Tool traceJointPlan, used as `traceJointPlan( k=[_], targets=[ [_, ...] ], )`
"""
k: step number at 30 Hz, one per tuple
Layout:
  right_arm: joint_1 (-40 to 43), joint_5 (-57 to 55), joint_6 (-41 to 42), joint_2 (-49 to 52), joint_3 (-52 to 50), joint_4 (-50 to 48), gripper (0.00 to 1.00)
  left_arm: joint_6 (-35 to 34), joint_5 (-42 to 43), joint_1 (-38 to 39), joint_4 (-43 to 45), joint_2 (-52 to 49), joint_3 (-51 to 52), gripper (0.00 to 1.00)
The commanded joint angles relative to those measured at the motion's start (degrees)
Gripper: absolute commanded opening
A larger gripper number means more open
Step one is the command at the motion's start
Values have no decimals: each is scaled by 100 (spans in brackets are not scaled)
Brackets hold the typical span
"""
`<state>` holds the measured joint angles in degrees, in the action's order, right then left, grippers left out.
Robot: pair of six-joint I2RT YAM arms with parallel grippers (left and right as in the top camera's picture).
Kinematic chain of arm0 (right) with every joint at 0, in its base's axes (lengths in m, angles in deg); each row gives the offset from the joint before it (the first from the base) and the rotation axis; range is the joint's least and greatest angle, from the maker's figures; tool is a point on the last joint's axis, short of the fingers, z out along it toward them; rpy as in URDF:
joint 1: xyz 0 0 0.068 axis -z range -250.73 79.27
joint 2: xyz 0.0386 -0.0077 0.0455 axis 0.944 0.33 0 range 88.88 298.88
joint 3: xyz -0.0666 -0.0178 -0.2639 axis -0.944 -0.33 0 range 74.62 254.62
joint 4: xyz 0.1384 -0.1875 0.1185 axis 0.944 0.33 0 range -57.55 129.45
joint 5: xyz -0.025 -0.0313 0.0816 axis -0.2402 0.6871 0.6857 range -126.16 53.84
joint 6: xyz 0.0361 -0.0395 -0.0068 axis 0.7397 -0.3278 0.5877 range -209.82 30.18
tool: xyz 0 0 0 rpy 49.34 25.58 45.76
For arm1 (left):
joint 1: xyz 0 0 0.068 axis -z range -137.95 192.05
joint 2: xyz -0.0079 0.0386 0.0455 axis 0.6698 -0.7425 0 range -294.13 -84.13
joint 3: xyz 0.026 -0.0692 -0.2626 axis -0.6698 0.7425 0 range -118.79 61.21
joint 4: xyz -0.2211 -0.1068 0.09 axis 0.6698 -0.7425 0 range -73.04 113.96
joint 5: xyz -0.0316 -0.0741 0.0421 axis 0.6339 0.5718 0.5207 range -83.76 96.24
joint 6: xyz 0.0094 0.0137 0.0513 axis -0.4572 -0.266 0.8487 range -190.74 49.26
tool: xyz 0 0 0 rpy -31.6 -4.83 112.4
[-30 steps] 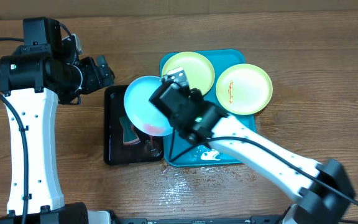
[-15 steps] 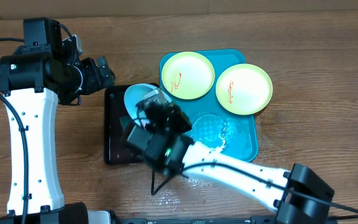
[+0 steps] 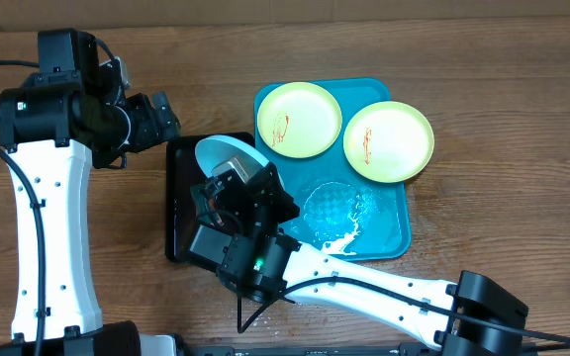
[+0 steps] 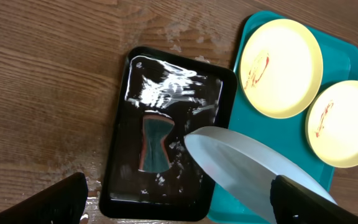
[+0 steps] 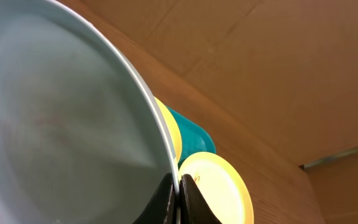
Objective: Clean dirty plates on tray and stack at the side
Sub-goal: 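Lift the white plate with the right gripper and tilt it over the black tray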
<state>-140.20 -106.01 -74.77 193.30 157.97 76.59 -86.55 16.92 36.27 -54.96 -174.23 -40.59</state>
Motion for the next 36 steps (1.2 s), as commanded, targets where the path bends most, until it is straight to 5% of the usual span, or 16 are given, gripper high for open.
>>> traceJointPlan(
  k=[1,36],
  targets=[
    [-33,-212,-35,-249,155,-42,4,173,-81,-20,-13,55,-129,94],
    [-33,-205,-52,-254,155,-133,4,170,-81,-20,-13,55,-129,96]
  ],
)
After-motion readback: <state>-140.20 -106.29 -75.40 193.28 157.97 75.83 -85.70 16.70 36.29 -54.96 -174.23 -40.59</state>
